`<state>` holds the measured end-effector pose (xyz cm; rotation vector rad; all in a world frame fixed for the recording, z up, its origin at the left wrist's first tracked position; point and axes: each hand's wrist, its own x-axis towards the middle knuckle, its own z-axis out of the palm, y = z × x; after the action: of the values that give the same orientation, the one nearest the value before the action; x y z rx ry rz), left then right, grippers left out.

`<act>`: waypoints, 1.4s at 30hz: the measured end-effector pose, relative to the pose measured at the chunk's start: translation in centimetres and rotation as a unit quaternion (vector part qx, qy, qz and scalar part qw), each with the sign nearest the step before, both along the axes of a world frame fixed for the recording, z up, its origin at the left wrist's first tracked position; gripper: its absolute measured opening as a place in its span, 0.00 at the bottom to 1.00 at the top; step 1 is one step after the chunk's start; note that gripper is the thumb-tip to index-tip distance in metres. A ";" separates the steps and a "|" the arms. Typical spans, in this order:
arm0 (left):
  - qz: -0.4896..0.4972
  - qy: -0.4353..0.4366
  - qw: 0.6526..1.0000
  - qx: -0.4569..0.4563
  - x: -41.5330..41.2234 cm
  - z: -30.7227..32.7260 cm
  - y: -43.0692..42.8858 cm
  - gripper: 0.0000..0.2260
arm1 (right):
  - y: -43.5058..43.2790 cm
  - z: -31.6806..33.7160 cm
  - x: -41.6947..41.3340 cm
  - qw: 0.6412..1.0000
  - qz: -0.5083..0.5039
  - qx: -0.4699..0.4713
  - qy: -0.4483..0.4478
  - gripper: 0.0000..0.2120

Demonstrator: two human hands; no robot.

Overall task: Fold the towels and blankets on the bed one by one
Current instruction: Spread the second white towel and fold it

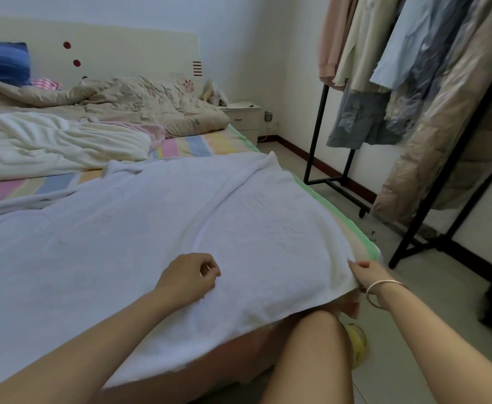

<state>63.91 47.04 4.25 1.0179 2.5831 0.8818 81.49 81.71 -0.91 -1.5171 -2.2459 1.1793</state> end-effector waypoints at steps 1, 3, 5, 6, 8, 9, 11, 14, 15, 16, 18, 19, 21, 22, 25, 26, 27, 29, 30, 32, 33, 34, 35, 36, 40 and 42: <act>0.003 0.000 1.000 -0.001 0.0 -0.1 0.4 0.08 | 0.1 -0.1 0.2 1.000 0.026 0.005 -0.010 0.16; 0.007 0.003 1.000 -0.007 0.2 -0.3 1.1 0.08 | 0.6 -0.3 0.8 0.998 0.029 0.048 -0.015 0.16; 0.009 0.005 1.000 -0.010 0.3 -0.4 1.6 0.08 | 1.6 0.0 1.9 0.994 -0.052 0.099 0.010 0.14; 0.008 0.004 1.000 -0.011 0.4 -0.3 1.8 0.08 | 2.0 0.2 2.8 0.987 -0.109 0.113 0.020 0.11; 0.005 -0.003 1.000 -0.010 0.4 -0.2 1.9 0.08 | 2.8 0.4 4.5 0.975 -0.179 0.131 0.012 0.07; 0.000 -0.007 1.000 -0.008 0.4 -0.1 1.9 0.08 | 3.0 0.3 5.0 0.974 -0.185 0.131 -0.011 0.05; -0.008 -0.014 1.000 -0.003 0.4 -0.1 1.9 0.09 | 2.8 -0.4 5.0 0.974 -0.178 0.131 -0.054 0.05; -0.014 -0.020 1.000 -0.001 0.3 -0.2 1.7 0.09 | 0.7 -0.8 3.1 0.973 -0.147 0.166 -0.061 0.19; -0.014 -0.020 1.000 0.002 0.3 -0.2 1.7 0.09 | -0.3 -0.6 2.2 0.974 -0.119 0.182 -0.056 0.22; -0.013 -0.021 1.000 0.005 0.2 -0.2 1.7 0.09 | -1.3 -0.3 1.1 0.975 -0.084 0.200 -0.051 0.23; -0.011 -0.020 1.000 0.013 0.0 -0.2 1.7 0.09 | -3.4 0.4 -1.4 0.969 -0.010 0.241 -0.047 0.24; -0.012 -0.018 1.000 0.017 -0.1 -0.2 1.6 0.09 | -4.4 0.6 -2.6 0.966 0.022 0.254 -0.044 0.25; -0.013 -0.016 0.999 0.025 -0.4 -0.1 1.6 0.09 | -6.1 0.9 -5.2 0.959 0.075 0.267 -0.055 0.27; -0.010 -0.015 0.999 0.028 -0.7 0.0 1.4 0.09 | -7.0 1.0 -6.7 0.954 0.100 0.273 -0.071 0.27; 0.016 -0.010 0.999 0.041 -2.0 0.1 0.9 0.08 | -9.8 1.2 -11.1 0.945 0.167 0.255 -0.116 0.28; 0.027 -0.005 0.999 0.041 -2.5 0.0 0.6 0.08 | -10.9 1.1 -12.5 0.937 0.201 0.253 -0.133 0.29; 0.039 -0.002 0.998 0.042 -3.0 0.0 0.3 0.08 | -12.1 1.1 -13.7 0.925 0.239 0.258 -0.141 0.29; 0.067 -0.004 0.997 0.049 -4.6 -0.1 -0.5 0.08 | -14.3 0.9 -16.7 0.904 0.311 0.269 -0.120 0.28; 0.078 -0.005 0.996 0.050 -5.4 -0.1 -0.7 0.08 | -15.0 1.1 -17.7 0.901 0.330 0.266 -0.096 0.26; 0.103 0.017 0.994 0.043 -7.7 0.0 -1.2 0.08 | -15.4 1.7 -20.2 0.904 0.339 0.259 -0.036 0.24; 0.116 0.033 0.992 0.037 -8.8 0.1 -1.4 0.08 | -15.1 2.0 -21.0 0.905 0.335 0.263 -0.018 0.23; 0.135 0.049 0.989 0.033 -10.5 0.2 -1.4 0.08 | -14.6 2.3 -22.3 0.903 0.331 0.272 -0.003 0.23; 0.154 0.060 0.986 0.031 -12.1 0.1 -1.4 0.08 | -14.1 2.6 -23.4 0.904 0.324 0.281 0.012 0.23; 0.176 0.071 0.981 0.029 -13.8 0.1 -1.4 0.08 | -13.5 2.9 -24.5 0.905 0.315 0.286 0.026 0.22; 0.239 0.110 0.965 0.016 -21.6 0.1 -0.8 0.06 | -11.0 3.7 -30.4 0.890 0.326 0.317 0.026 0.22; 0.247 0.121 0.961 0.012 -25.6 0.0 -0.4 0.05 | -9.3 3.6 -33.2 0.875 0.342 0.342 -0.003 0.22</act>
<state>38.31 46.59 4.29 0.5077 3.1139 0.9430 48.24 72.40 2.68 -0.4627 -2.8462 0.3479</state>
